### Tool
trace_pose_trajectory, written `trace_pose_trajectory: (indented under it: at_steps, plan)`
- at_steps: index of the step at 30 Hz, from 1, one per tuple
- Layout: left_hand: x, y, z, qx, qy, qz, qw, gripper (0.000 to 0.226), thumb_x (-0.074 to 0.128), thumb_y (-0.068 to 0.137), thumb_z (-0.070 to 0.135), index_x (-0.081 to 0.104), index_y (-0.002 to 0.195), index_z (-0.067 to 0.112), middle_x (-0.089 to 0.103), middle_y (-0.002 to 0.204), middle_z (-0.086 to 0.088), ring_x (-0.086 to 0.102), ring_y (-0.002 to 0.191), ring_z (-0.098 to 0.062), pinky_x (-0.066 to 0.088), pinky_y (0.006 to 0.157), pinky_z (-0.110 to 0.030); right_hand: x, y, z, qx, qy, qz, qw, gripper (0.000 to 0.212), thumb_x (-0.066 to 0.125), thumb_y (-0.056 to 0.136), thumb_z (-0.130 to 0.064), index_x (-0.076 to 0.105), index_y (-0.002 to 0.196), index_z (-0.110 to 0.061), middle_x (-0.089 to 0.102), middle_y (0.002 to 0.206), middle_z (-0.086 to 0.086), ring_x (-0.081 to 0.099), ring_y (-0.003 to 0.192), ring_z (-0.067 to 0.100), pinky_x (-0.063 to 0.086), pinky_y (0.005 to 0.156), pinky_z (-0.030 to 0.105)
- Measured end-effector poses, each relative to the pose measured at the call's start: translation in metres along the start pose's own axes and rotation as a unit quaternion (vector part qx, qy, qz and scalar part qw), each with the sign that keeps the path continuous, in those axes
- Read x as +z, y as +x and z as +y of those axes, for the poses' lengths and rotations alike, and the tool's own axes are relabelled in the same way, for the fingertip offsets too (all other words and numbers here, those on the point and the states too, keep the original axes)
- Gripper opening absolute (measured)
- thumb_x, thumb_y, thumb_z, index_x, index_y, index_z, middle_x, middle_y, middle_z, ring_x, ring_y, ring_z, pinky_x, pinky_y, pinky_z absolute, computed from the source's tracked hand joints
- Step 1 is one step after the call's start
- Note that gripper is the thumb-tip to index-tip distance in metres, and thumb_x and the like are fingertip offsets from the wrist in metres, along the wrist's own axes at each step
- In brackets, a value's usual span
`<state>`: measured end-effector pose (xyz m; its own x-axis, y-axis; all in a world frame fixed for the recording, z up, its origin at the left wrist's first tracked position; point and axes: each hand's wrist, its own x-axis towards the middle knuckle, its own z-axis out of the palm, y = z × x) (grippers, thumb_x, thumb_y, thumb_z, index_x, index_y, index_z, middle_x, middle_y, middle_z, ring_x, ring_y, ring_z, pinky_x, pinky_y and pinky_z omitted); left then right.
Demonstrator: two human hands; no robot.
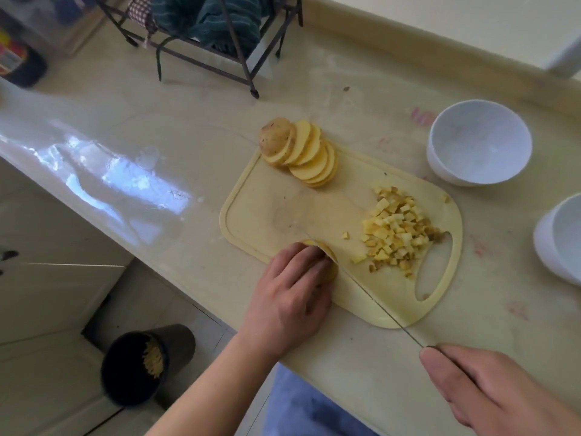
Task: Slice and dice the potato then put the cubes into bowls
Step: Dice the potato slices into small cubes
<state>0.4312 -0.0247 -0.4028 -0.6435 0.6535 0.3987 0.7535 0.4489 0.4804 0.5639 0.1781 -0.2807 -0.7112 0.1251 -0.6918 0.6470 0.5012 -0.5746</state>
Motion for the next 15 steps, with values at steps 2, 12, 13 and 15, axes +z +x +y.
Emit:
trace_pose_trajectory:
  at_steps: [2,12,13,15]
  plan:
    - [0.0,0.001,0.0,-0.001,-0.005,0.004,1.0,0.022,0.073,0.09,0.008,0.075,0.109,-0.003,0.07,0.119,-0.016,0.061,0.115,-0.033,0.053,0.096,-0.041,0.0,0.001,-0.001,0.006,-0.012,0.001,1.0,0.073,0.025,0.064,-0.085,0.044,0.075,-0.016,0.043,0.047,-0.005,0.043,0.046,0.006,0.032,0.048,0.014]
    - [-0.001,0.003,0.001,-0.001,0.004,0.003,1.0,0.021,0.076,0.087,0.005,0.076,0.107,0.0,0.071,0.117,-0.014,0.062,0.112,-0.032,0.052,0.097,-0.038,0.009,0.028,0.003,-0.044,0.038,0.002,0.998,0.063,0.028,0.076,-0.081,0.045,0.067,-0.02,0.039,0.05,-0.005,0.038,0.048,0.005,0.035,0.052,0.027]
    - [0.0,0.002,0.0,-0.002,0.005,0.004,1.0,0.021,0.075,0.088,0.006,0.076,0.107,-0.001,0.07,0.117,-0.015,0.063,0.112,-0.032,0.052,0.097,-0.039,0.008,0.029,0.004,-0.044,0.042,0.008,0.998,0.066,0.029,0.074,-0.081,0.044,0.068,-0.017,0.038,0.05,-0.004,0.036,0.047,0.005,0.033,0.05,0.026]
    - [0.0,0.001,0.0,-0.001,0.005,0.008,1.0,0.021,0.076,0.088,0.007,0.076,0.108,-0.002,0.07,0.114,-0.016,0.063,0.11,-0.033,0.053,0.096,-0.04,0.005,0.029,0.005,-0.037,0.052,0.014,0.998,0.069,0.029,0.071,-0.081,0.043,0.067,-0.014,0.037,0.047,-0.004,0.033,0.044,0.006,0.03,0.047,0.019]
